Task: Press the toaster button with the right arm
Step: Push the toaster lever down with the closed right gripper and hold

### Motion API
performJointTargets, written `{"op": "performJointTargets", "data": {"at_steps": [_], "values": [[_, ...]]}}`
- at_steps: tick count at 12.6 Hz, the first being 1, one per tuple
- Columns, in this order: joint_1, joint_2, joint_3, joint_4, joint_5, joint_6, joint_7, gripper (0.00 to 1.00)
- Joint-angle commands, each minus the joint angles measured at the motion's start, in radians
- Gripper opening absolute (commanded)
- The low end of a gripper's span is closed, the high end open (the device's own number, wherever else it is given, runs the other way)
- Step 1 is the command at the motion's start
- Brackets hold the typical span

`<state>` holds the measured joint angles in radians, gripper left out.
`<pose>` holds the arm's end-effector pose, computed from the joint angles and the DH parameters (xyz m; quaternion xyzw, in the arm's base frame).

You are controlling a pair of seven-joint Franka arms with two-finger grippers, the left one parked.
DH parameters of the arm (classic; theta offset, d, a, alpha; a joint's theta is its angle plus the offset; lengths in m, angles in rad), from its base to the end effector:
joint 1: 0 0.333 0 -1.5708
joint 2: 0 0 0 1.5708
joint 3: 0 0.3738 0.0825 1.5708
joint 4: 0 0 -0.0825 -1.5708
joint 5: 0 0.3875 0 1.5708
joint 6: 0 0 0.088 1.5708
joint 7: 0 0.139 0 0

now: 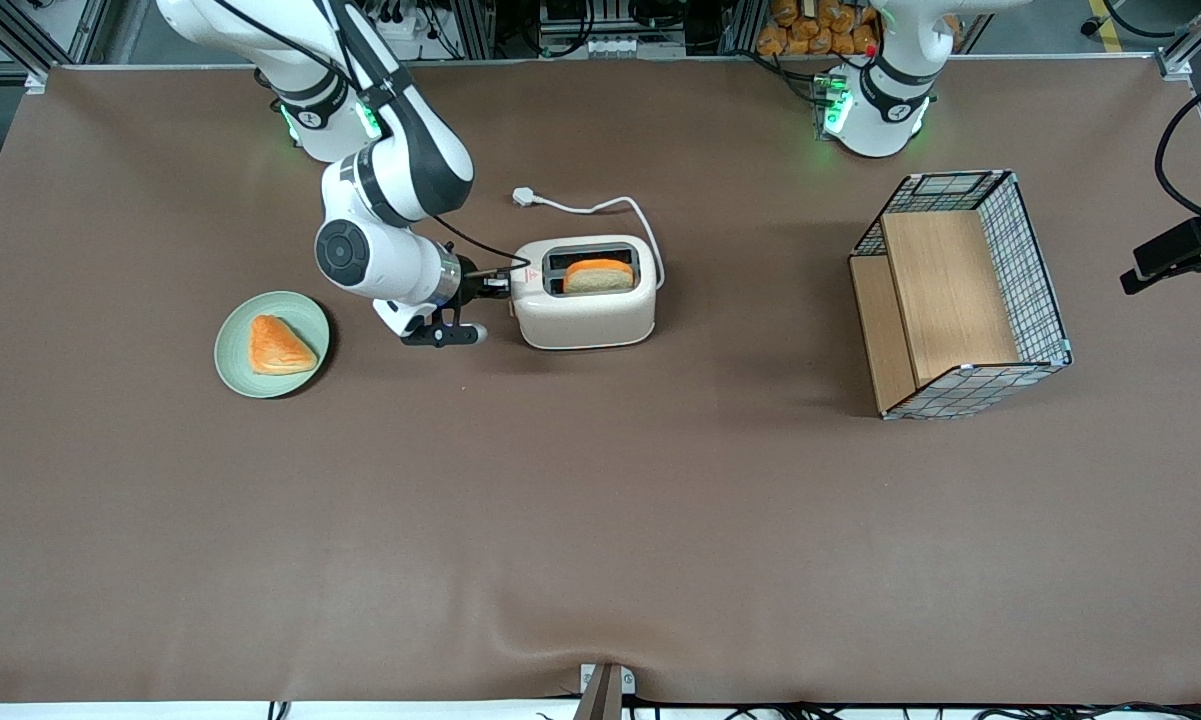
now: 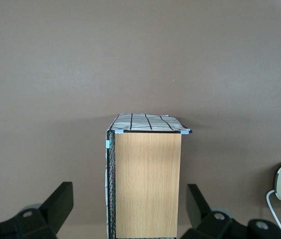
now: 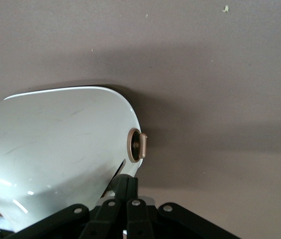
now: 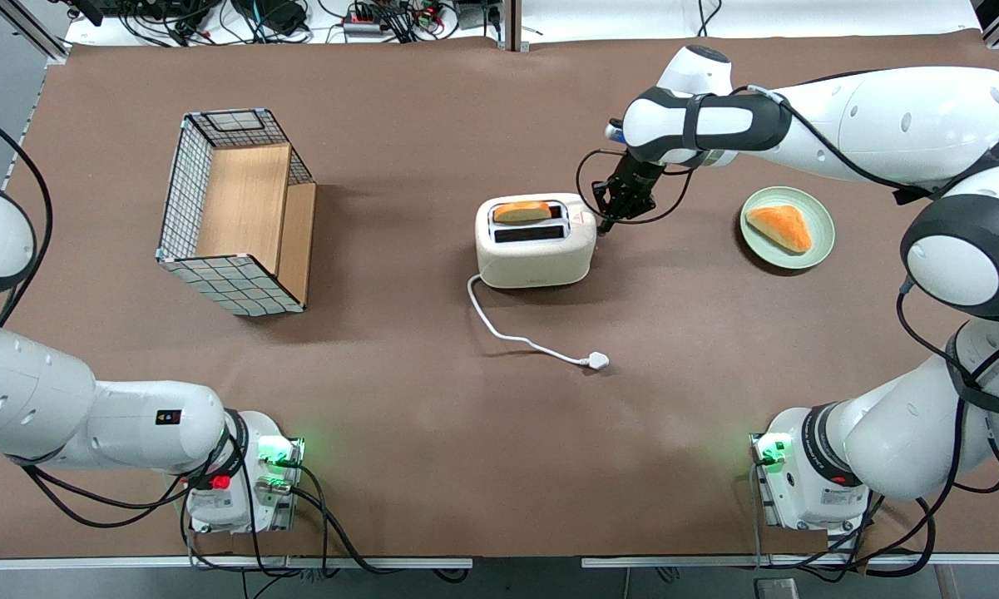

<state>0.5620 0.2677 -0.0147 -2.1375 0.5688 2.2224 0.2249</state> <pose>0.4687 0.3218 0.2932 -0.9743 0.0338 0.1580 0.1568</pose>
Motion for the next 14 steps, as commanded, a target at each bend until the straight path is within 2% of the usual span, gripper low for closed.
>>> {"op": "performJointTargets", "data": {"at_steps": [1, 14], "values": [[0.002, 0.025, -0.002, -0.016, 0.081, 0.025, -0.054, 0.0], [0.007, 0.111, -0.002, -0.015, 0.108, 0.115, -0.105, 0.0]]}}
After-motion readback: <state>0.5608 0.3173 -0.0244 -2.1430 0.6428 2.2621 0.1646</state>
